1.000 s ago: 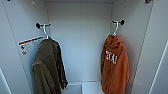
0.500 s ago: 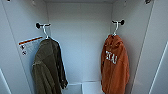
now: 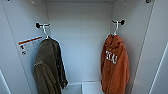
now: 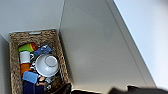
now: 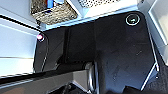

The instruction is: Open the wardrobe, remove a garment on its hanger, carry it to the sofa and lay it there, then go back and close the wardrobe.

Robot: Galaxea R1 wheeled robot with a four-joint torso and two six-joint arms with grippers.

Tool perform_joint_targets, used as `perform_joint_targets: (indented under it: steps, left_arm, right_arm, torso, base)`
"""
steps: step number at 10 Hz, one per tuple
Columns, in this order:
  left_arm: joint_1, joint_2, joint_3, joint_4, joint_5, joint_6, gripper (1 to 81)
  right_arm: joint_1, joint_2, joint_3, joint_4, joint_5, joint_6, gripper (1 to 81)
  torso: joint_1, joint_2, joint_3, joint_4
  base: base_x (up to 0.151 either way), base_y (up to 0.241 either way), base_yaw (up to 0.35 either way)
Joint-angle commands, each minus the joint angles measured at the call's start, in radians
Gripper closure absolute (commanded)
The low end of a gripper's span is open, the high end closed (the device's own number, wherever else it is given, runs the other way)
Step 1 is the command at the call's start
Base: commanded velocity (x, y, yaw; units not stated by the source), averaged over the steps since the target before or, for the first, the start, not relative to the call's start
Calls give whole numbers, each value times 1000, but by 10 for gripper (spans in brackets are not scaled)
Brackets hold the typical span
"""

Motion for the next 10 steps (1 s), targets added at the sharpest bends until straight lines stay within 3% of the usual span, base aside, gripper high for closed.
perform_joint_targets:
  steps: [1,4,10]
  left_arm:
    - [-321,-97,192,-33,89,-84,10]
    - [-467,-101,269,-33,166,-153,10]
    - [-751,39,247,-36,252,-267,10]
  right_arm:
    - [60,4,5,10,-46,0,10]
    - [65,7,5,8,-46,0,10]
    - [65,16,0,10,-46,0,10]
  torso:
    - [0,0,0,0]
    - [0,0,0,0]
    - [1,1,-1,-1]
  base:
    - [0,0,0]
    - [0,0,0]
    - [0,0,0]
